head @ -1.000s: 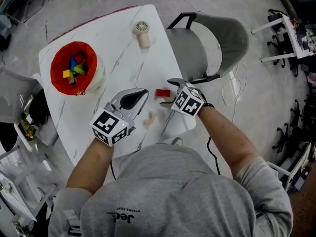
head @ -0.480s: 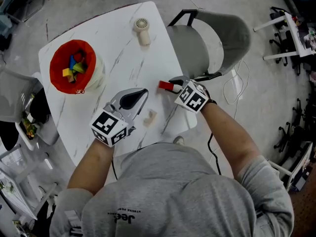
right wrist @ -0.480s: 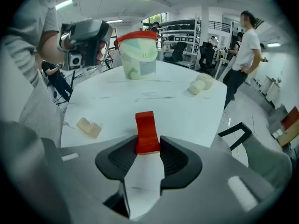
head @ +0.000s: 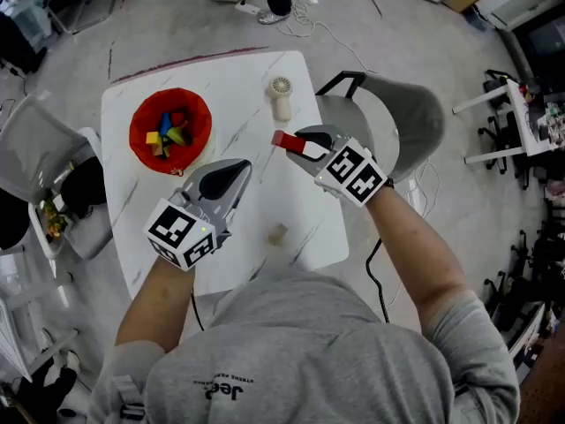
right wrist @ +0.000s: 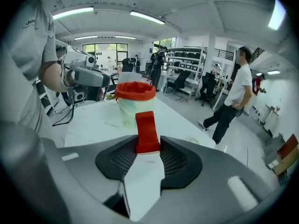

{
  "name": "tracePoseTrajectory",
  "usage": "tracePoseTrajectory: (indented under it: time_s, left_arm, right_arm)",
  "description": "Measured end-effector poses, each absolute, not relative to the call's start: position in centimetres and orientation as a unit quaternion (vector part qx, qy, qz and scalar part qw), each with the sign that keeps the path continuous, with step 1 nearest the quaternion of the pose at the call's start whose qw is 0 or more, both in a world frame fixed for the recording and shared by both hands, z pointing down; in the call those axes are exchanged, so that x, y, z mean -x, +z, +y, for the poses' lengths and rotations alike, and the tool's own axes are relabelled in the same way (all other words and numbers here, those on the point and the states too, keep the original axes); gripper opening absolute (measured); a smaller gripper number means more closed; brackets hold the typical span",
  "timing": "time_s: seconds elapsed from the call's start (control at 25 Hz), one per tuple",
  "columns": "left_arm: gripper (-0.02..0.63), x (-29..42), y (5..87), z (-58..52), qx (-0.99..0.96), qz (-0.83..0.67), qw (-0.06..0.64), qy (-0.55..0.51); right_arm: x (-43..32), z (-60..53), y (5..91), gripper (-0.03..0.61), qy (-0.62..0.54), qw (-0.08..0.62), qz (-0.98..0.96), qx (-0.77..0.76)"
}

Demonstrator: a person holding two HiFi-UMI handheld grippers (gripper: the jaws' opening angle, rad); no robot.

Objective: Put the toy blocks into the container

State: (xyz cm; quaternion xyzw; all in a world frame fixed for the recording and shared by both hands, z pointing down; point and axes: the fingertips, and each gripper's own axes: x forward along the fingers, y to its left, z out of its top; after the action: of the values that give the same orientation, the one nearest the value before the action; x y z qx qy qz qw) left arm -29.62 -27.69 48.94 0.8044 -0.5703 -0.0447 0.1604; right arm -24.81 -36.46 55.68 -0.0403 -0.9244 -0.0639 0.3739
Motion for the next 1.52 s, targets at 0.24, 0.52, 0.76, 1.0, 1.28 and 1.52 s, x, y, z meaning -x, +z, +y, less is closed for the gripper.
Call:
tracePoseTrajectory:
  time_s: [0.24,0.52,0.76,1.0,1.28,1.52]
  left_arm:
    - [0.058,35.8,44.8,-24.9,-0.759,-0.636,0.125,-0.058]
    - [0.058,41.2,42.5,-20.8,-0.707,-0.696,0.110,-0.060]
    - [0.058,44.0,41.7,-17.7,-0.669,-0.734,0.104,-0.057]
    - [0.058,45.4,41.4,-15.5,-0.643,-0.757,0.101,-0.058]
    - [0.058,44.3,41.5,-15.9,-0.647,-0.753,0.105,-0.060]
    - [0.058,41.7,41.9,-18.3,-0.675,-0.728,0.107,-0.058]
  right_arm:
    - [32.7,-35.2,49.8,0.150,-0.108,0.341,-0.930,0.082]
    - [39.9,-31.9,47.3,0.150,-0.141,0.341,-0.920,0.132]
    - [43.5,-29.2,47.6,0.150,-0.165,0.347,-0.908,0.166]
    - [46.2,-28.1,47.8,0.153,-0.167,0.334,-0.911,0.174]
    - [45.2,-27.5,45.9,0.307,-0.138,0.303,-0.925,0.185]
    - [40.7,-28.1,46.0,0.305,-0.118,0.293,-0.931,0.182]
